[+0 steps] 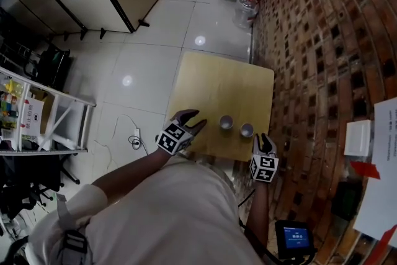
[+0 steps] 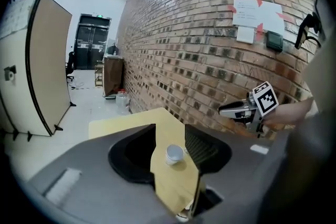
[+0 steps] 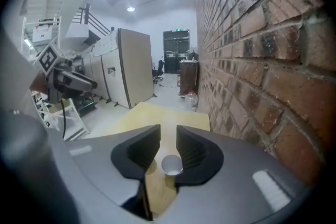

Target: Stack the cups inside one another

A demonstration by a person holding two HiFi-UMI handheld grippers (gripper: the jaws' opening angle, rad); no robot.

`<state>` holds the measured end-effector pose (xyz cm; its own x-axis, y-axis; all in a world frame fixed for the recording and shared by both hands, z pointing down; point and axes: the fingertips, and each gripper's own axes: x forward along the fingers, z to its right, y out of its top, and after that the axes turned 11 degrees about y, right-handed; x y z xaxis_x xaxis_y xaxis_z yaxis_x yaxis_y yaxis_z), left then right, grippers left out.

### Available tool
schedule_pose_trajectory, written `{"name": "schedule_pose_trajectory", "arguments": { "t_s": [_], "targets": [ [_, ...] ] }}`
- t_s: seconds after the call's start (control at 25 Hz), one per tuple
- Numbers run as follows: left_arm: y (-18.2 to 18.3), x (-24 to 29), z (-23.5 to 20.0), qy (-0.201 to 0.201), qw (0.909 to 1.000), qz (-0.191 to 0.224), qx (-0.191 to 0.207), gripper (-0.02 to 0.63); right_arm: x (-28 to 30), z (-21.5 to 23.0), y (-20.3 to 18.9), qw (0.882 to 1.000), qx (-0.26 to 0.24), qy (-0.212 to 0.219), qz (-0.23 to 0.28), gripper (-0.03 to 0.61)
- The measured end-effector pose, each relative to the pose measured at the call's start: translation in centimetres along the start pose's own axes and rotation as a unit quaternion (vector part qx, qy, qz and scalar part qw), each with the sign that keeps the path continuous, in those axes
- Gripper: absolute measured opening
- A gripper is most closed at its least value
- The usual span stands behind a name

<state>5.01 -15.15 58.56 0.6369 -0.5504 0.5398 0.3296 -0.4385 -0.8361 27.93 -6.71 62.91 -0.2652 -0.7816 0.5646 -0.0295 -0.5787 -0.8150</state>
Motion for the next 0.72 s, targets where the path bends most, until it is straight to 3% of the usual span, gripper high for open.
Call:
{"name": "schedule_pose_trajectory", "arguments": {
  "t_s": [0.36,0.72],
  "targets": [
    [-0.5,0.2,0.7,0.018,0.9996,-0.011,0.019,0.190,5.4,0.3,-6.6,0.988,-0.087,0.043,-0.120,0.091],
    [-0.2,0.6,3.4,0.026,0.9989,-0.006,0.039,0.179,9.7,-1.0,-12.4,0.947,-0.207,0.091,-0.227,0.091]
  ]
}}
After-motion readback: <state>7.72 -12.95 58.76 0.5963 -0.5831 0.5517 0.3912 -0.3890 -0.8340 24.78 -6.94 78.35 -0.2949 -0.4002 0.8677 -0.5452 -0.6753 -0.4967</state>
